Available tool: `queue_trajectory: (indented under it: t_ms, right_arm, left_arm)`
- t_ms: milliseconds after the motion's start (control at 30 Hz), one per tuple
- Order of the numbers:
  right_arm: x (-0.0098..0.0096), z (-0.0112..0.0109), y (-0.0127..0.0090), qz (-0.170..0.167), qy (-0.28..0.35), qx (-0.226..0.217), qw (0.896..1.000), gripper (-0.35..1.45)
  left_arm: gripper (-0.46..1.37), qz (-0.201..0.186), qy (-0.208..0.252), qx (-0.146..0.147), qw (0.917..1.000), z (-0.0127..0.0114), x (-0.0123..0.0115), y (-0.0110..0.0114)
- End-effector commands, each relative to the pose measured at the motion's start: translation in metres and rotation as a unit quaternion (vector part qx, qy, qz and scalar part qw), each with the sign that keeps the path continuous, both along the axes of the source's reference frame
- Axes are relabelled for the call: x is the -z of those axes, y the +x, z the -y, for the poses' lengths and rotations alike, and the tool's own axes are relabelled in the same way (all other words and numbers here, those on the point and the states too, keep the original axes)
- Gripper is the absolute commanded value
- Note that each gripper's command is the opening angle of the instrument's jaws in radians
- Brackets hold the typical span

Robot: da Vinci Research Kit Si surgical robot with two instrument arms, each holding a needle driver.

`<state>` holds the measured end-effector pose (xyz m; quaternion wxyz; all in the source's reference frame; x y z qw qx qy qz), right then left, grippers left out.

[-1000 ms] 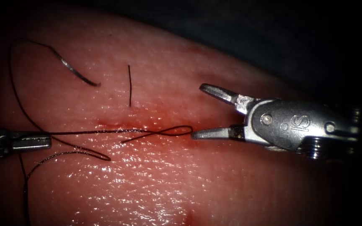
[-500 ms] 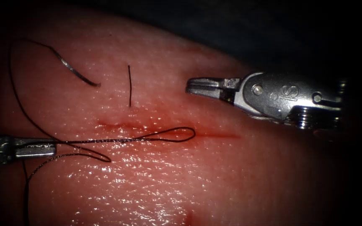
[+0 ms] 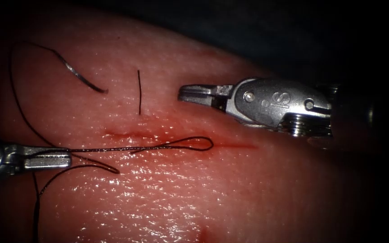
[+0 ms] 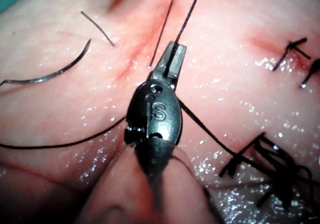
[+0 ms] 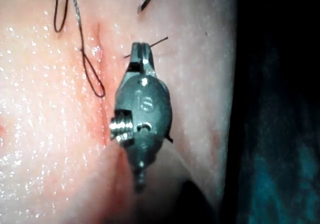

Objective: Wound Closure
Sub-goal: Wrap the suture twice counter-clockwise around the right tool.

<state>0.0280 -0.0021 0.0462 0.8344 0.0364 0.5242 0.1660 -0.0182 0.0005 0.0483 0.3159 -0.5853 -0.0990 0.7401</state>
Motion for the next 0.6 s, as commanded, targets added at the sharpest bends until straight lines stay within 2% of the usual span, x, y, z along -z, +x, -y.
queue_trajectory:
  t_ms: [33, 600]
  right_arm:
    - [-0.0001, 0.0002, 0.0002, 0.0, -0.001, 0.0, 1.0, -0.35]
    - [-0.0007, 0.0013, 0.001, -0.004, -0.003, 0.013, 1.0, -0.35]
  left_arm:
    - [-0.35, 0.0, 0.0, 0.0, 1.0, -0.0001, -0.0001, -0.0001]
    - [-0.35, 0.002, -0.001, -0.001, 1.0, -0.0003, -0.0004, -0.0002]
